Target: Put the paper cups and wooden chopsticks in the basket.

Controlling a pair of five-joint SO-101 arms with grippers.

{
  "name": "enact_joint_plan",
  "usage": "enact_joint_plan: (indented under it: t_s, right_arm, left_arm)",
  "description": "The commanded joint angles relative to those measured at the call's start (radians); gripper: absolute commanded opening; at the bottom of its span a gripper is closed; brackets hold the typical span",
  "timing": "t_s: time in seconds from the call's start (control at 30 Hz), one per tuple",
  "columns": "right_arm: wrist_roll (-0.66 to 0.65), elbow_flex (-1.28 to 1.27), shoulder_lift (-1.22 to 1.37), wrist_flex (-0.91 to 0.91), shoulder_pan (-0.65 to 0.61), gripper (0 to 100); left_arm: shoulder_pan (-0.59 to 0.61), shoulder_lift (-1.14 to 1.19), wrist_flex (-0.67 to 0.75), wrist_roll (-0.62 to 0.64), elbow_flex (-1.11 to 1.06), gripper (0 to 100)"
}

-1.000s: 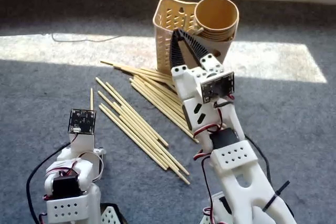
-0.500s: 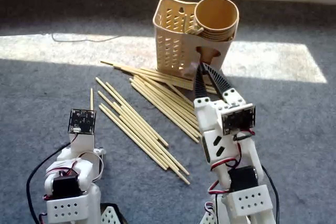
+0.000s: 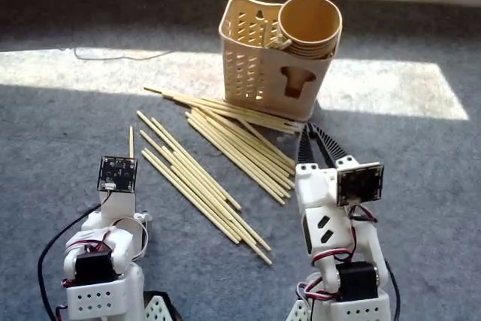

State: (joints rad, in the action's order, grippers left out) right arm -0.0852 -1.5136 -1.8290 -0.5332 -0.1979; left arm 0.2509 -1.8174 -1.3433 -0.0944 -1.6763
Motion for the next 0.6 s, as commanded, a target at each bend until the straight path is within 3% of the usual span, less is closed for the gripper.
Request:
enact_joint_plan:
  t_s: [0.0,0.27,0.57]
  right_arm:
    - [0.083,0.008,-0.013,-0.084,0.028,0.5]
    - [0.133,-0.019,-0.013,-0.39,0.027,0.5]
    - [0.133,-0.294,-0.012,-0.486,0.031,0.5]
  left_arm:
    - [0.012,-0.001,0.002,0.006,-0.021,16]
    - [0.012,-0.001,0.002,0.006,-0.021,16]
    - [0.01,-0.001,0.002,0.005,-0.021,16]
